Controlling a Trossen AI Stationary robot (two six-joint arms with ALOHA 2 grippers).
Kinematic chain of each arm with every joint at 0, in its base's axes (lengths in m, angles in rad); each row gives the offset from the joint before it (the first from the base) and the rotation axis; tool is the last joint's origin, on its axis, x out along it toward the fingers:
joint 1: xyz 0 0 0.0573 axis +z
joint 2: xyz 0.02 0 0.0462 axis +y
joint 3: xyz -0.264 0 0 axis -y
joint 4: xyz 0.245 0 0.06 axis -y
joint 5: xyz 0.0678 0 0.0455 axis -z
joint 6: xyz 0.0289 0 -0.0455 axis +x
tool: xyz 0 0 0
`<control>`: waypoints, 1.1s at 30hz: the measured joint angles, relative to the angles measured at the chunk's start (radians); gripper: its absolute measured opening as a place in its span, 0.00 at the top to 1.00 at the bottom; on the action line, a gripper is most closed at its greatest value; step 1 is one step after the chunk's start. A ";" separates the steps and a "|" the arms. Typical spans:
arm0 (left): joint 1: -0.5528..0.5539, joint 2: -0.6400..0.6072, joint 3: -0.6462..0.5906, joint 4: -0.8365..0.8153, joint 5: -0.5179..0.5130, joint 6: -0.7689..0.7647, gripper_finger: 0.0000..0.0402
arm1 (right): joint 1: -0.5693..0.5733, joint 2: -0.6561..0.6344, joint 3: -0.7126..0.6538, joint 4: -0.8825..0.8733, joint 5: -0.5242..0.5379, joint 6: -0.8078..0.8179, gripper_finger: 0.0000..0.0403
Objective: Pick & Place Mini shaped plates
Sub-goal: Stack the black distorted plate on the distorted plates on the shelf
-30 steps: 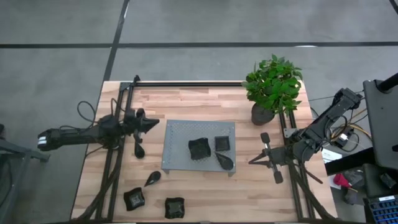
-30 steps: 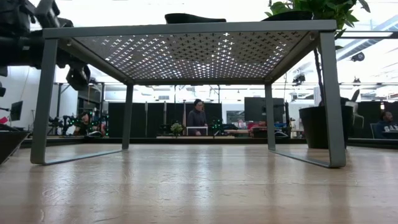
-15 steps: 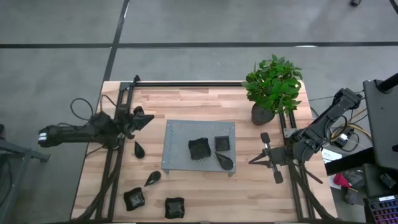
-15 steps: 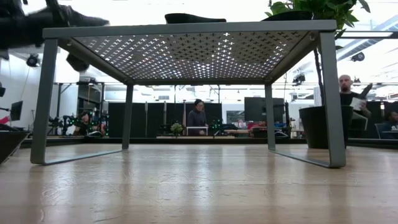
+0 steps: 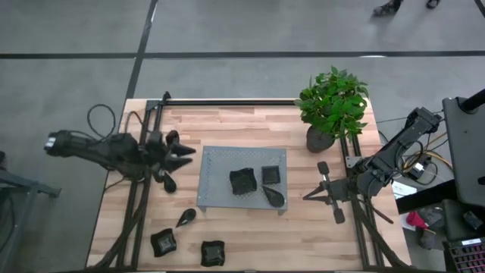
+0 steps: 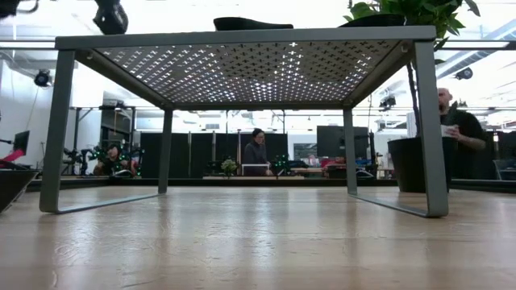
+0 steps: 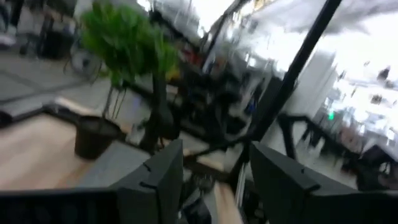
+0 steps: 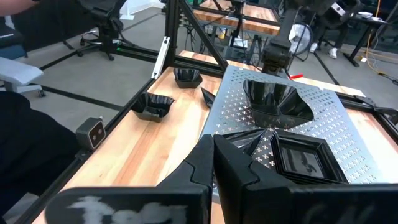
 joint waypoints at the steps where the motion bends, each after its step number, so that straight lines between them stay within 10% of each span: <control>1: -0.025 0.030 0.030 -0.028 -0.007 0.009 0.54 | 0.000 0.000 0.000 0.000 0.000 0.000 0.98; 18: -0.491 0.482 0.583 -0.581 -0.377 0.037 0.54 | 0.000 0.000 0.000 0.000 0.000 0.000 0.98; 33: -0.595 0.669 0.686 -0.650 -0.427 -0.036 0.54 | 0.000 0.000 0.000 0.001 0.000 -0.042 0.98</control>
